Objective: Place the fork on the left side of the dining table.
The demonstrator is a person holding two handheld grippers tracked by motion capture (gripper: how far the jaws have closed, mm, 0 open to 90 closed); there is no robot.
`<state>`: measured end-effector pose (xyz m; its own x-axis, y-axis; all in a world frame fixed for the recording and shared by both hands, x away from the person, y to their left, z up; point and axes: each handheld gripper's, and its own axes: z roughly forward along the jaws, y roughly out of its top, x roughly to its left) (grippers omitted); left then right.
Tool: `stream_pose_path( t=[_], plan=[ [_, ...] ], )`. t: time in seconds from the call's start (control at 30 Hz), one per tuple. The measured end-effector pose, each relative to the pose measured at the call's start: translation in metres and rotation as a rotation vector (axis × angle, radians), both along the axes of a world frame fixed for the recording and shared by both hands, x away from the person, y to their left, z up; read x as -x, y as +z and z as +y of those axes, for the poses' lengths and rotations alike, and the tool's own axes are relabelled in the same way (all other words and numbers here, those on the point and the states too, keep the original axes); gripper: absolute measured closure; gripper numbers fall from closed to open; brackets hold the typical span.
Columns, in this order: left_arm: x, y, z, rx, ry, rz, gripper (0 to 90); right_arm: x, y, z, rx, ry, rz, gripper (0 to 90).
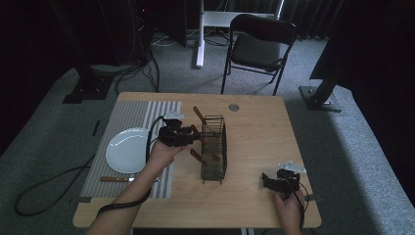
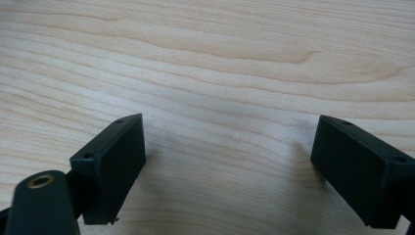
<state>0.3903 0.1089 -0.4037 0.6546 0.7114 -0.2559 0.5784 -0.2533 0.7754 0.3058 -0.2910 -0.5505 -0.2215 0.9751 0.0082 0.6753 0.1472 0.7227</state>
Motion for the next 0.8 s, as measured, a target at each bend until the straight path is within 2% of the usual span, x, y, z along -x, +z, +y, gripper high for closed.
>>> stream_pose_path(
  t=[0.07,0.1,0.13,0.2,0.27,0.37,0.47,0.57,0.7,0.8],
  plan=[
    [-0.001,-0.001,0.000,0.047,-0.017,0.021,56.6,0.000,0.000,0.000,0.000,0.000,0.000,12.5],
    [-0.001,-0.001,0.000,0.045,-0.019,0.020,58.6,0.000,0.000,0.000,0.000,0.000,0.000,12.5],
    [-0.001,-0.001,-0.003,0.021,-0.014,0.004,60.6,0.000,0.000,0.000,0.000,0.000,0.000,12.5],
    [-0.002,-0.002,-0.003,0.038,-0.017,0.022,65.4,0.000,0.000,0.000,0.000,0.000,0.000,12.5],
    [-0.002,-0.003,-0.005,0.034,-0.011,0.025,69.1,0.000,0.000,0.000,0.000,0.000,0.000,12.5],
    [0.000,-0.003,-0.005,0.054,-0.007,0.029,72.6,0.000,0.000,0.000,0.000,0.000,0.000,12.5],
    [0.002,-0.005,-0.002,0.099,-0.023,0.045,77.8,0.000,0.000,0.000,0.001,0.001,0.000,12.5],
    [0.005,-0.005,0.000,0.106,-0.029,0.033,80.0,0.000,0.000,0.000,0.000,0.000,0.000,12.6],
    [0.007,-0.005,0.001,0.115,-0.026,0.037,80.2,0.000,0.000,0.000,0.000,0.000,0.000,12.5],
    [0.009,-0.002,0.001,0.110,-0.045,0.035,80.2,0.000,0.000,0.000,0.000,-0.001,0.000,12.5]
  ],
)
